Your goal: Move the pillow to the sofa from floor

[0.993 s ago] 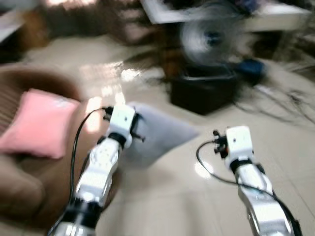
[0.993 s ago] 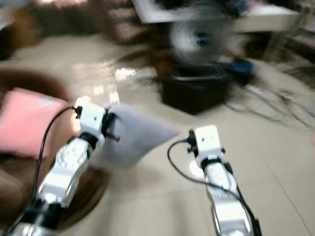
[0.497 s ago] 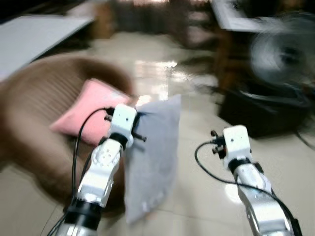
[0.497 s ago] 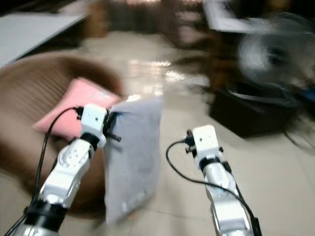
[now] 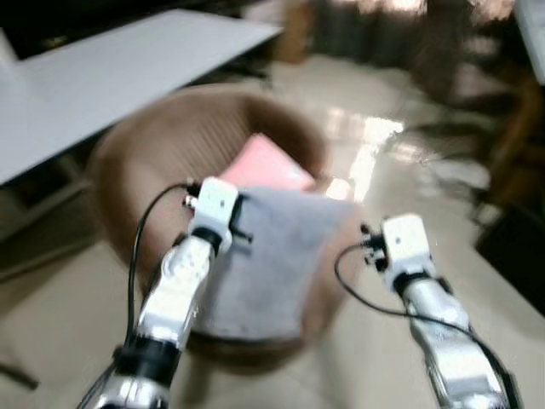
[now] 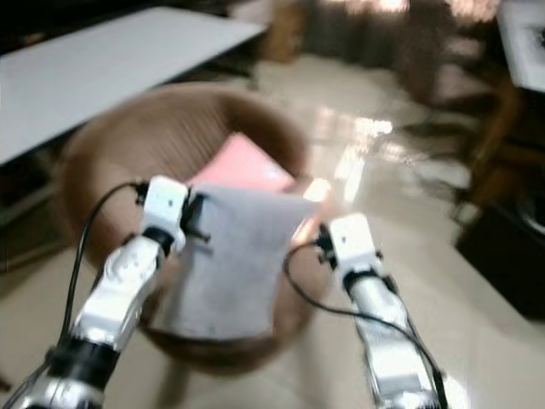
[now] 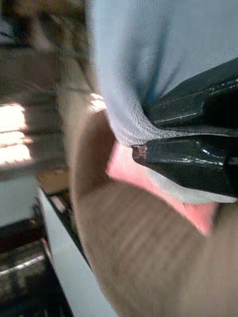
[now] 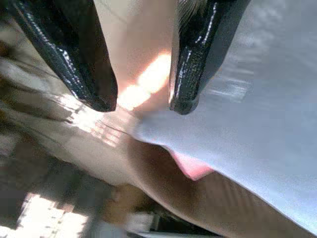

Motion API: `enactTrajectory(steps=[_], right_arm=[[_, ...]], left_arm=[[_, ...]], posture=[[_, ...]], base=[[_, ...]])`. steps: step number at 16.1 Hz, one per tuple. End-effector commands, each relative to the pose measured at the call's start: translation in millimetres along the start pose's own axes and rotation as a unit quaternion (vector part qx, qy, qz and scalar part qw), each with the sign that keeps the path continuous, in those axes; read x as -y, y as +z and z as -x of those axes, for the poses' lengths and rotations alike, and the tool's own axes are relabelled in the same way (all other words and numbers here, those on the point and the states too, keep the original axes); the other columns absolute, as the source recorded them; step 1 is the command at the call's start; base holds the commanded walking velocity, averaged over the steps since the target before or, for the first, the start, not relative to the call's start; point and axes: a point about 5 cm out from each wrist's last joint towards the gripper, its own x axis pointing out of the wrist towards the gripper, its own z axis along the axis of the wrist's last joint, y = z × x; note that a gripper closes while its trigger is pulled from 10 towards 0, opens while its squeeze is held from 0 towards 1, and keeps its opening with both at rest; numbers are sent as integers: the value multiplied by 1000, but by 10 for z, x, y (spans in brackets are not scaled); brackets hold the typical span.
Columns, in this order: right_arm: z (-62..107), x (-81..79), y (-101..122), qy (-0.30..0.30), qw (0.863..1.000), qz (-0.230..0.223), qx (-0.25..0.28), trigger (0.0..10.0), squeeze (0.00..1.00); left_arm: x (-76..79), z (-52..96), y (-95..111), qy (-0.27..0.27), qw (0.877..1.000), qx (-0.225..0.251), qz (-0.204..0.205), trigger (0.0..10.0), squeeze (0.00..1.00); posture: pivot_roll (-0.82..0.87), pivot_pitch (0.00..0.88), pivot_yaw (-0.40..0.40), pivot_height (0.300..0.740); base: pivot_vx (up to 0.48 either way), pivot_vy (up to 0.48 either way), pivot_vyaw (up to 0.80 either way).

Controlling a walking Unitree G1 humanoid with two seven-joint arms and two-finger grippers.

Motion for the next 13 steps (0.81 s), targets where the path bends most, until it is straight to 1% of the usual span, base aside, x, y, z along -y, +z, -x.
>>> enactTrajectory(steps=[1,3,4,6,7,8,9,10,11,12,13], right_arm=[[31,99,-64,-12,1000,7,-15,10000,0],[33,104,-58,-10,1000,13,-12,10000,0],[34,106,-56,-9,1000,13,-11,10000,0],[32,89,-25,3,1000,19,-6,10000,0],[31,67,-17,14,1000,23,-3,10000,0],[34,47,-12,24,999,26,-3,10000,0],[41,27,-11,36,999,30,-4,10000,0],[43,21,-12,39,999,30,-5,10000,0],[53,3,-26,52,998,33,-8,10000,0],[65,-12,-43,61,997,35,-12,10000,0],[71,-18,-52,66,997,35,-14,10000,0]], left_arm=[[27,-100,201,-5,999,42,-4,10000,0],[74,-235,262,-15,999,47,4,10000,0],[82,-254,272,-16,999,49,5,10000,0],[159,-434,364,-27,998,52,37,10000,0],[175,-485,389,-29,998,51,37,10000,0],[162,-534,403,-21,999,44,21,10000,0],[86,-592,387,14,1000,19,4,10000,0],[54,-607,379,28,1000,10,-2,10000,0],[-56,-643,321,56,998,-25,-2,10000,0],[-157,-637,243,82,995,-62,-18,10000,0],[-209,-628,202,94,992,-79,-24,10000,0]], posture=[[-108,0,38,740],[-116,0,40,740],[-117,0,40,740],[-122,0,32,740],[-125,0,31,740],[-128,0,31,740],[-132,0,31,740],[-132,0,31,740],[-134,0,32,740],[-133,0,31,740],[-132,0,31,740]], base=[[360,0,0],[362,0,0],[360,0,0],[358,0,0],[341,0,0],[334,0,0],[0,0,0],[0,0,0],[0,0,0],[0,0,0],[0,0,0]])
